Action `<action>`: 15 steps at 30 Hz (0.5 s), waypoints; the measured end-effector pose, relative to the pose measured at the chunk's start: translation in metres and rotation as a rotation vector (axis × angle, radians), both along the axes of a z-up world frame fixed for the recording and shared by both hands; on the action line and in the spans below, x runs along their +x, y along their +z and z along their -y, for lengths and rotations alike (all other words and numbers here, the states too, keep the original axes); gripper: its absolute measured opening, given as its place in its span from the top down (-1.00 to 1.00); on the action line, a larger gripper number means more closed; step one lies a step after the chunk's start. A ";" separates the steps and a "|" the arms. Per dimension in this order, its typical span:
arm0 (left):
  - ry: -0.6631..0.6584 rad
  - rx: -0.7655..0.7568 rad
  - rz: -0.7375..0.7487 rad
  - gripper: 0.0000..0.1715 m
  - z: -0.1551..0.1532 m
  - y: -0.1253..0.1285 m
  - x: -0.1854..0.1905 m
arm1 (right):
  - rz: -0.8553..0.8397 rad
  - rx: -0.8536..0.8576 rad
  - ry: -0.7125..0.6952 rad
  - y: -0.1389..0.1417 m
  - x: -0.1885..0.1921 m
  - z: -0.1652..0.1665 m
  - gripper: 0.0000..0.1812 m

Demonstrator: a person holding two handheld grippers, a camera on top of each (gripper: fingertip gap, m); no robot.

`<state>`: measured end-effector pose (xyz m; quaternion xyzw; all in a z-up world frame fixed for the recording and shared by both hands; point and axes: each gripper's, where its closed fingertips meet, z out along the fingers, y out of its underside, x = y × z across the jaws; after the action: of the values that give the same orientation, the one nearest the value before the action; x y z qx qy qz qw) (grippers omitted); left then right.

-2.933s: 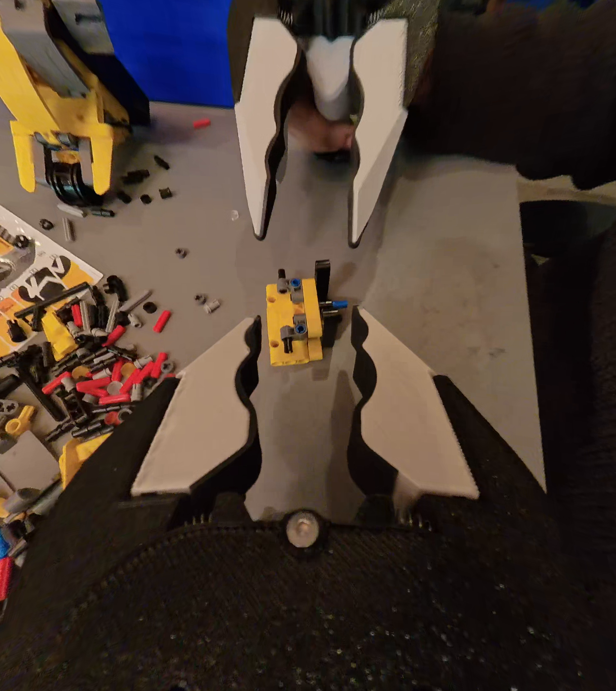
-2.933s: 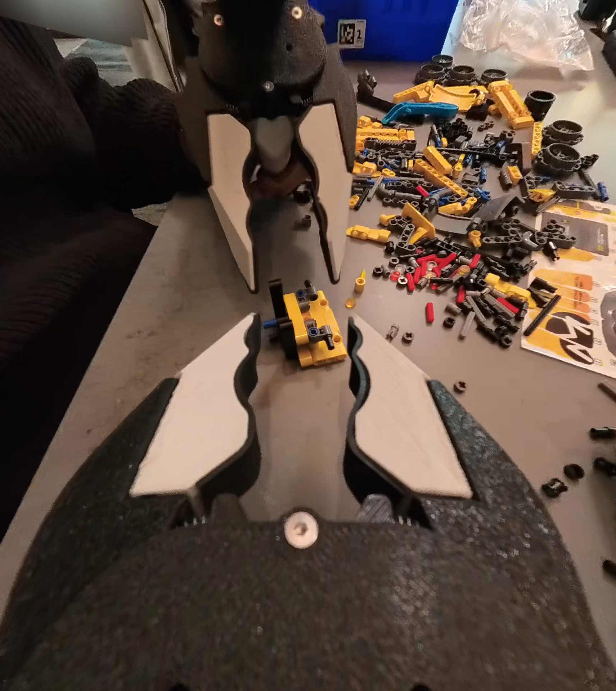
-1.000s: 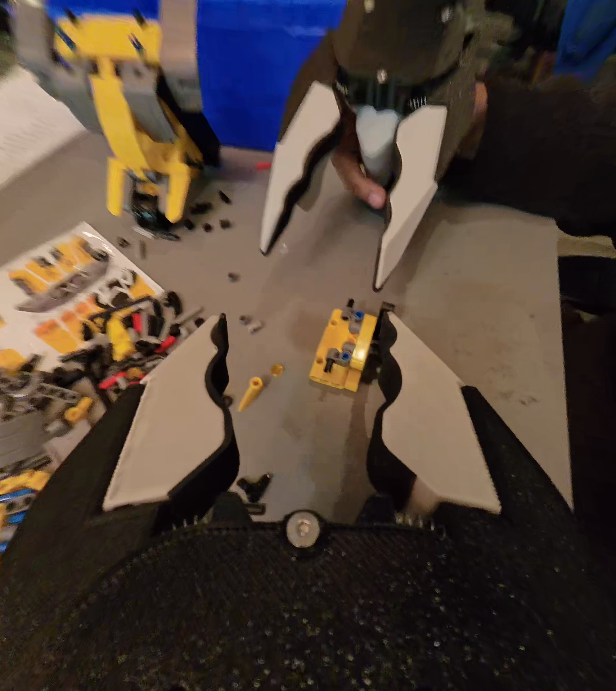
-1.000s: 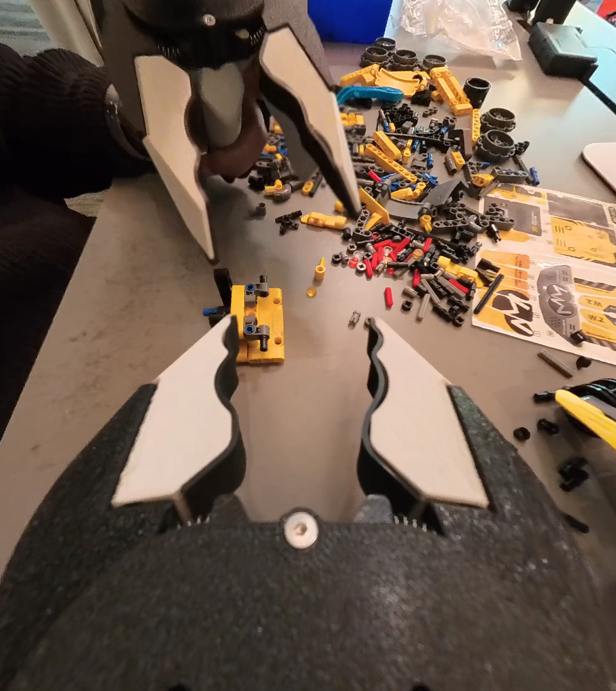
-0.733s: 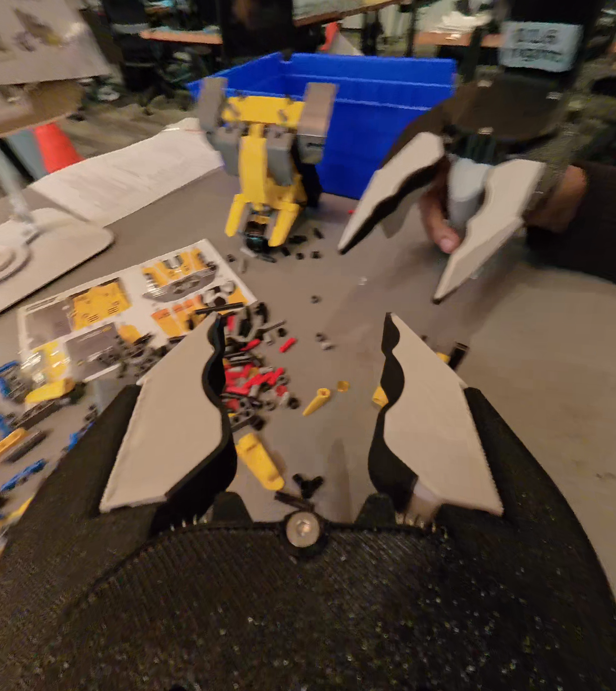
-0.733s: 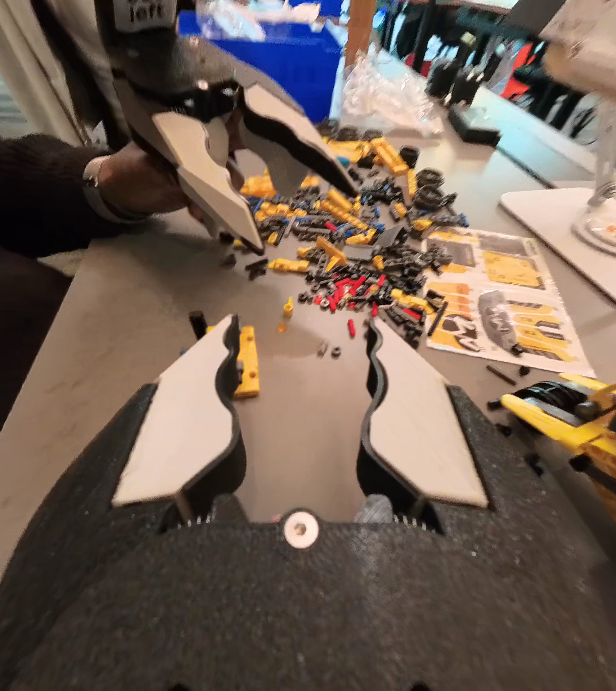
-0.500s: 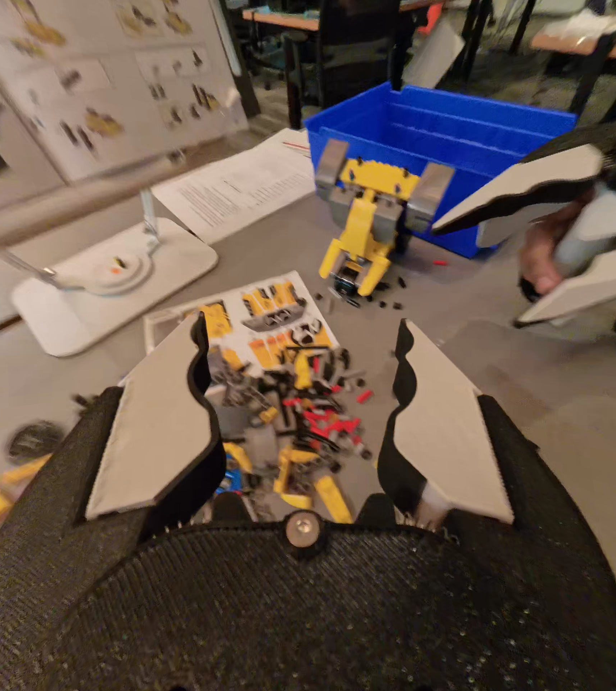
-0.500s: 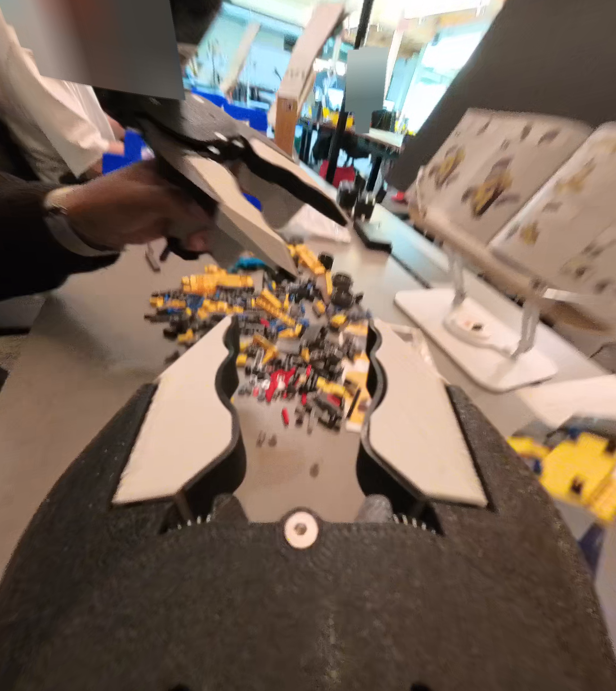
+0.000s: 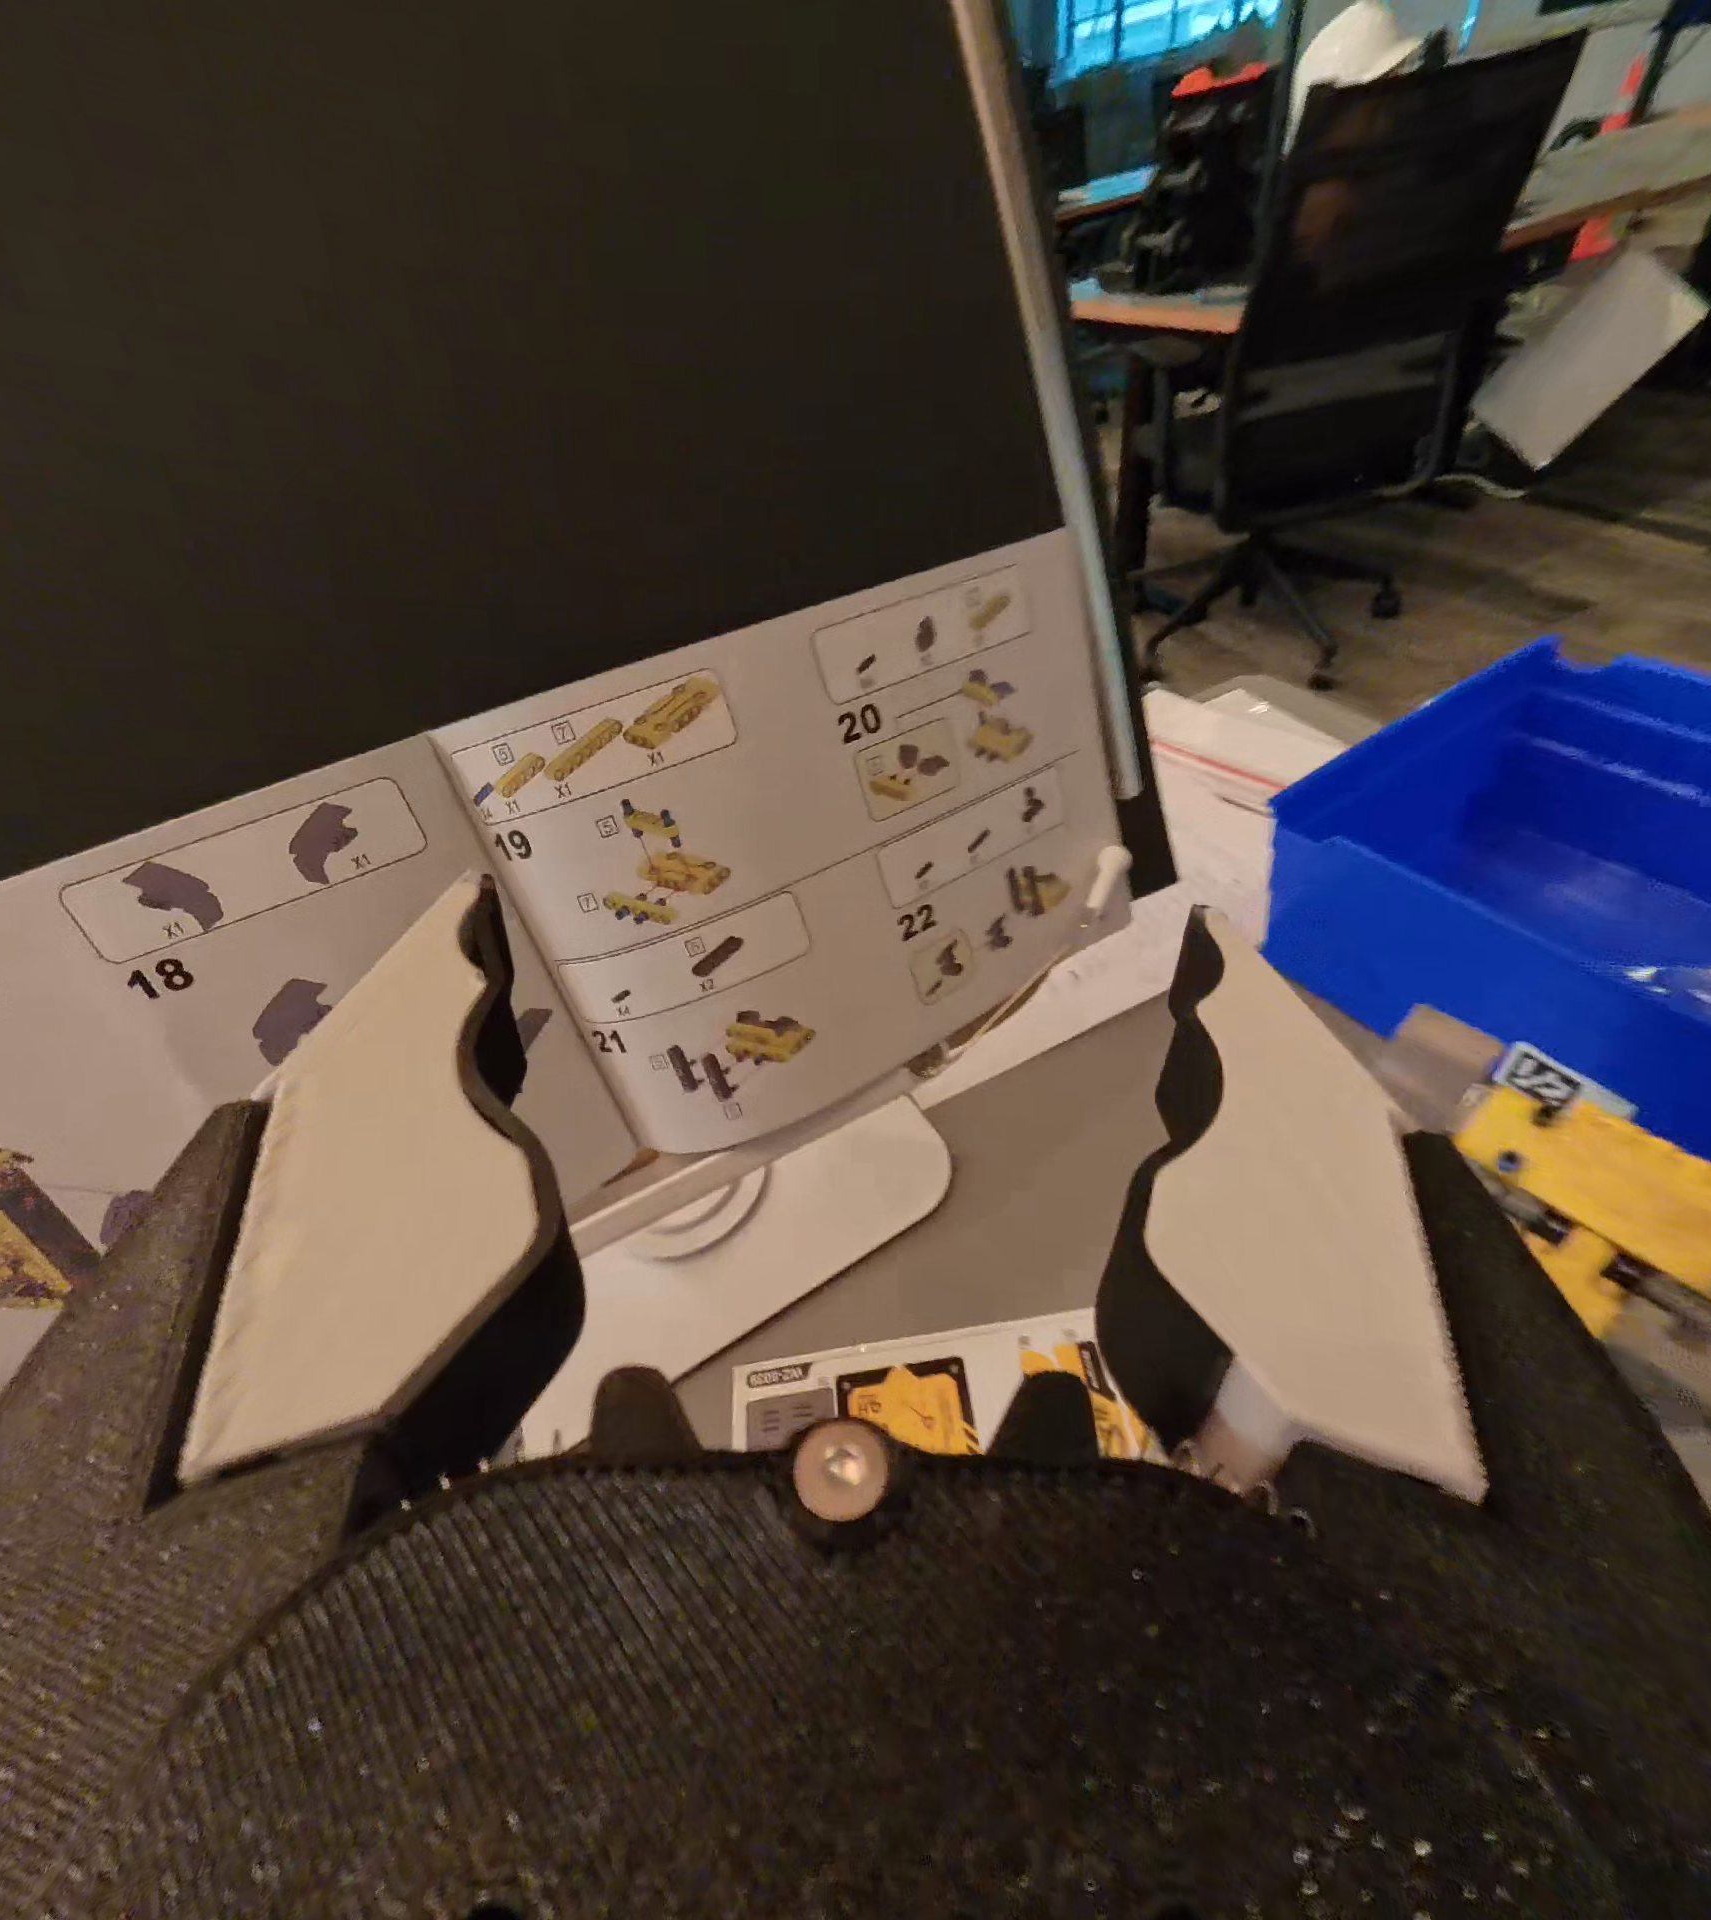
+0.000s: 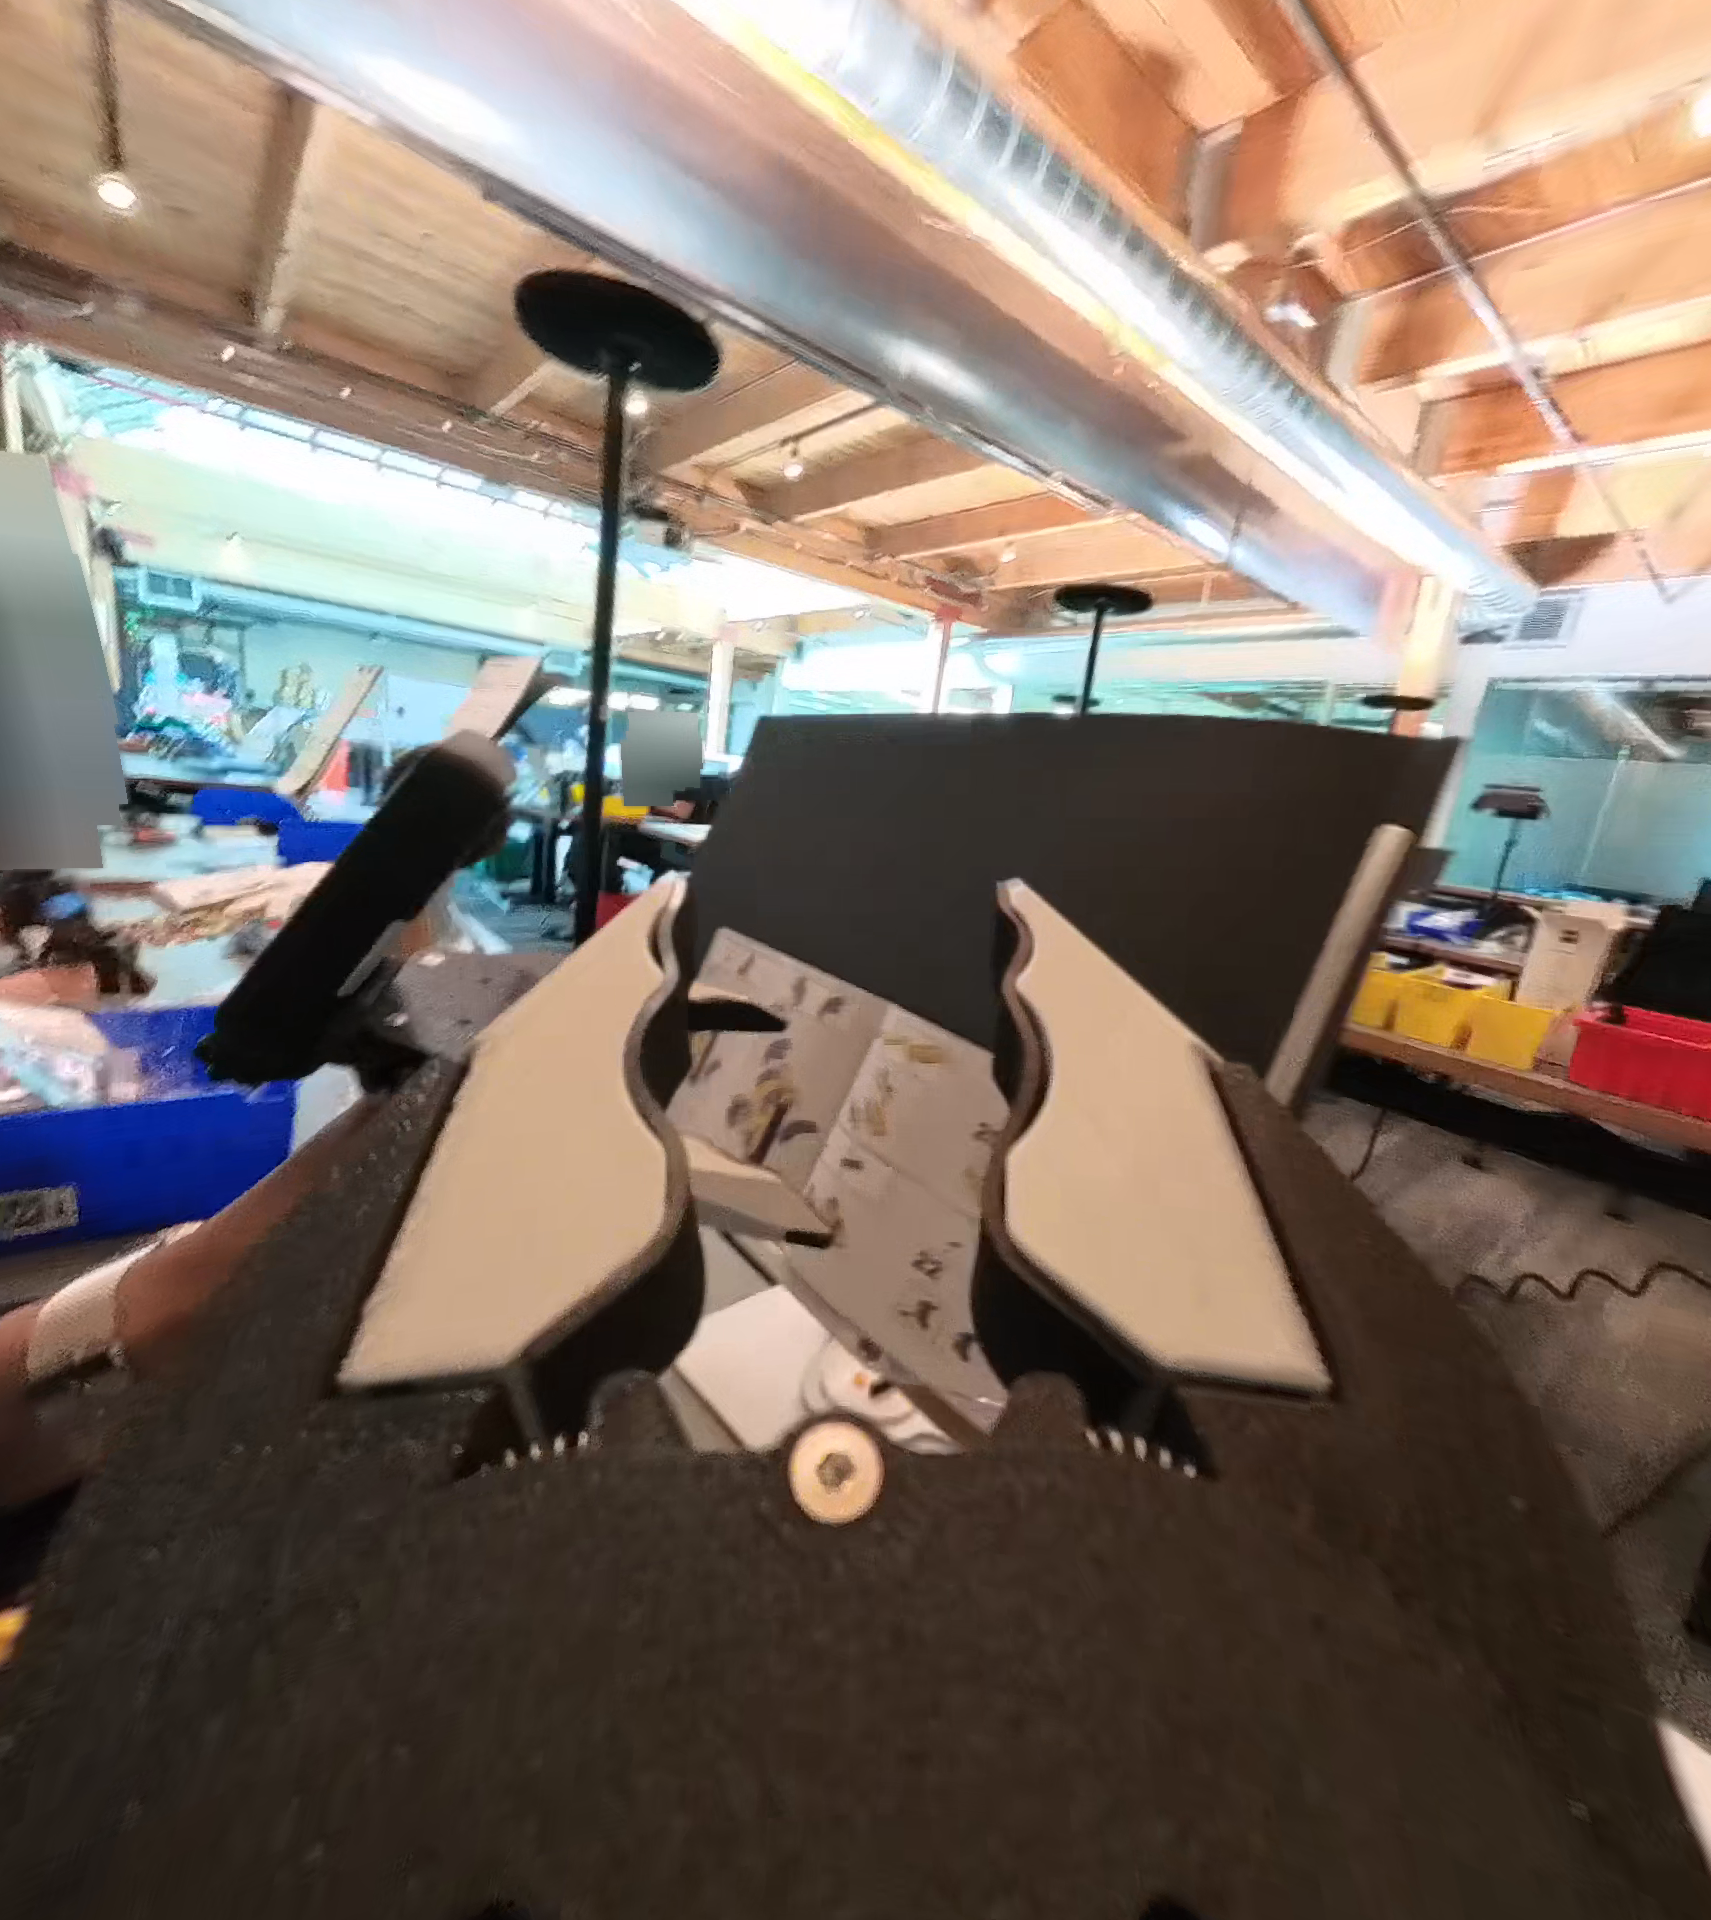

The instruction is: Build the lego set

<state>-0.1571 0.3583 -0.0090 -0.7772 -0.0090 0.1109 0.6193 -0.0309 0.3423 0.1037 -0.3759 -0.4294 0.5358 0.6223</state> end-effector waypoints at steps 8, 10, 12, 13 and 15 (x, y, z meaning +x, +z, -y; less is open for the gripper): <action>0.101 -0.031 -0.024 -0.36 -0.040 -0.030 -0.020 | -0.045 -0.298 -0.003 -0.016 0.002 -0.060 0.35; 0.190 -0.071 -0.071 -0.38 -0.044 -0.040 -0.034 | -0.082 -0.329 0.005 -0.012 0.005 -0.063 0.32; 0.263 -0.078 -0.095 -0.39 -0.048 -0.046 -0.047 | -0.100 -0.313 0.018 -0.008 0.006 -0.059 0.28; 0.272 -0.041 -0.101 -0.36 -0.050 -0.044 -0.049 | -0.093 -0.287 0.016 -0.007 0.005 -0.056 0.27; 0.286 -0.038 -0.106 -0.37 -0.051 -0.046 -0.051 | -0.063 -0.233 -0.014 -0.008 0.002 -0.052 0.27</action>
<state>-0.2077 0.4092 -0.0548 -0.7726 -0.0850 0.2391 0.5821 -0.0294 0.3946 0.0956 -0.4315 -0.3418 0.5891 0.5915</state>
